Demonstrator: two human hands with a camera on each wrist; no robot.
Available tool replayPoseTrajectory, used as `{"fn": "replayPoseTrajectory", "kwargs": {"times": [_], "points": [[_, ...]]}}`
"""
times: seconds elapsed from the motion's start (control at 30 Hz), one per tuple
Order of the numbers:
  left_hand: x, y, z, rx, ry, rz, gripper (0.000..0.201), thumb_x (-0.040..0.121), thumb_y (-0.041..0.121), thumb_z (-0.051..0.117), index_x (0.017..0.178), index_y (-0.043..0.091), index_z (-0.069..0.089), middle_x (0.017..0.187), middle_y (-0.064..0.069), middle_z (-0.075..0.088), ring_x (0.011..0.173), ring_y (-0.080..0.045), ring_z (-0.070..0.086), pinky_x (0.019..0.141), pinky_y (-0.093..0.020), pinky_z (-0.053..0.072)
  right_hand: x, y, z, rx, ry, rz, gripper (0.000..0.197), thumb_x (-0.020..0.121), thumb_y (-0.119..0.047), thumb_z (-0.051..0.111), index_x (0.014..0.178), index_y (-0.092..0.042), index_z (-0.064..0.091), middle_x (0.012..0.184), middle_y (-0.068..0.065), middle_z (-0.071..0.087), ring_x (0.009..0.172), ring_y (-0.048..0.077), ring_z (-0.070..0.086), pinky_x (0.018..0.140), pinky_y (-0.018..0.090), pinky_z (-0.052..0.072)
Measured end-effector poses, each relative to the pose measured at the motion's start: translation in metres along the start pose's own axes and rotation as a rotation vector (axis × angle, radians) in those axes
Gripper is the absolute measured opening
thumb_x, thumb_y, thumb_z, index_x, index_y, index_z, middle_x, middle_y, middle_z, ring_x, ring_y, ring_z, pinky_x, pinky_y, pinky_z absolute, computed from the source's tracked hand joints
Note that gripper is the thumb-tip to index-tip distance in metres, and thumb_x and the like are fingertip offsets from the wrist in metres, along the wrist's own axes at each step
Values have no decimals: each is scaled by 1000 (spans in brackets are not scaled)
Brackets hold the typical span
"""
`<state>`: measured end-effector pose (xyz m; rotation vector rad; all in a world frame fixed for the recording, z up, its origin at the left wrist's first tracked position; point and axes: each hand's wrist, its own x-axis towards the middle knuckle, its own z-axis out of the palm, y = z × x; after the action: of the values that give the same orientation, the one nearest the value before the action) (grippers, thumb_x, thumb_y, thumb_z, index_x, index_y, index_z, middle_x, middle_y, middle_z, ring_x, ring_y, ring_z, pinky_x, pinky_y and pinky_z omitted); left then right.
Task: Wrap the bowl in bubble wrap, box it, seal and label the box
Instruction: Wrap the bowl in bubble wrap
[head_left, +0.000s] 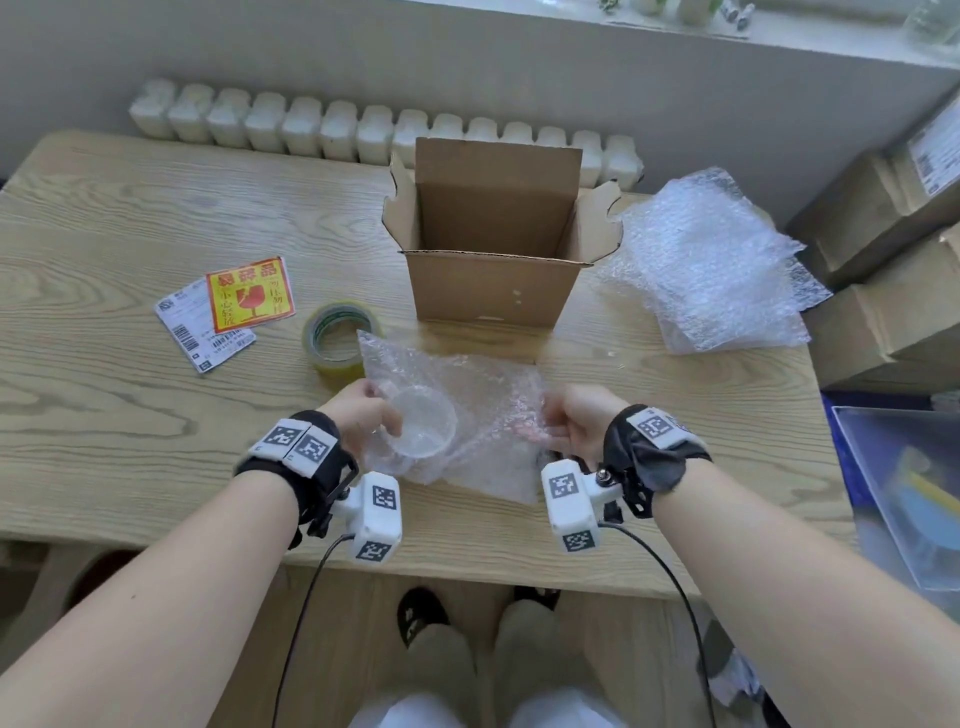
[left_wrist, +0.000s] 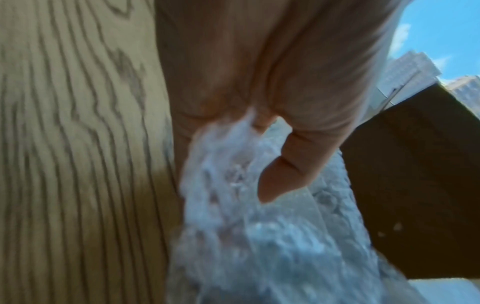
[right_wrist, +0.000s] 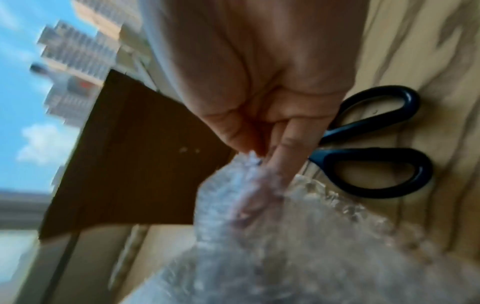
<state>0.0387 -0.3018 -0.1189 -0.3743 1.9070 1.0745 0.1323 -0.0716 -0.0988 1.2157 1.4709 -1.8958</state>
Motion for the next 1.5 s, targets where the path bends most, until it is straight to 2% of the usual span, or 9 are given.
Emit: {"fn": "replayPoseTrajectory", "kwargs": {"times": [0.23,0.33,0.5,0.63,0.73,0.93,1.1,1.3,1.5], "points": [[-6,-7,-17,22,-34,-52,86,67,-16,61,141,17,37,129,-15,54,114,-35,56,97,-53,47,6,9,39,-539,-110,-74,15,93,0,53,83,-7,62,61,6,61,39,8,55,39,18,44],[-8,-12,-18,-18,-63,-48,82,71,-27,52,138,18,41,125,-14,57,112,-34,57,94,-48,50,10,13,55,-686,-40,-205,18,91,-12,61,74,-18,61,63,-4,54,54,10,52,48,16,41],[-5,-21,-20,-61,-86,-47,66,71,-30,50,117,18,50,117,-12,60,113,-35,57,96,-51,48,26,11,67,-649,82,-199,28,95,-9,50,121,-5,63,112,14,67,100,29,61,85,31,50],[1,-32,-25,-62,-92,-44,73,70,-30,52,125,17,50,121,-13,60,111,-35,58,93,-49,48,29,7,69,-659,19,-195,22,95,-6,50,109,5,63,80,10,61,66,17,53,50,12,41],[3,-36,-25,-43,-96,-33,83,68,-30,55,134,20,46,125,-10,58,110,-33,59,92,-47,50,30,4,73,-627,67,-233,33,97,-9,48,121,12,58,105,21,66,98,29,60,59,22,38],[-1,-39,-29,-49,-89,-17,91,71,-28,55,145,20,33,147,-6,38,108,-23,53,72,-32,55,33,-7,83,-781,125,-79,37,102,-13,31,69,-6,44,75,7,45,66,12,43,57,16,35],[-5,-42,-31,-50,-98,4,99,68,-29,57,150,16,24,154,-8,26,124,-33,47,72,-33,55,27,-12,91,-836,54,-135,40,100,-13,42,135,7,44,141,20,47,130,32,44,102,30,34],[-7,-42,-31,-28,-128,13,95,69,-26,60,148,16,27,122,-8,54,85,-22,62,51,-23,50,26,-9,113,-1113,144,-121,35,103,-12,33,128,4,51,133,19,54,123,30,51,93,32,41],[-2,-46,-39,-30,-146,-21,90,62,-18,67,139,19,40,135,-7,50,111,-28,57,72,-34,57,32,-4,121,-1058,66,-128,34,100,-3,34,71,-7,50,69,6,44,83,23,42,58,23,33]]}}
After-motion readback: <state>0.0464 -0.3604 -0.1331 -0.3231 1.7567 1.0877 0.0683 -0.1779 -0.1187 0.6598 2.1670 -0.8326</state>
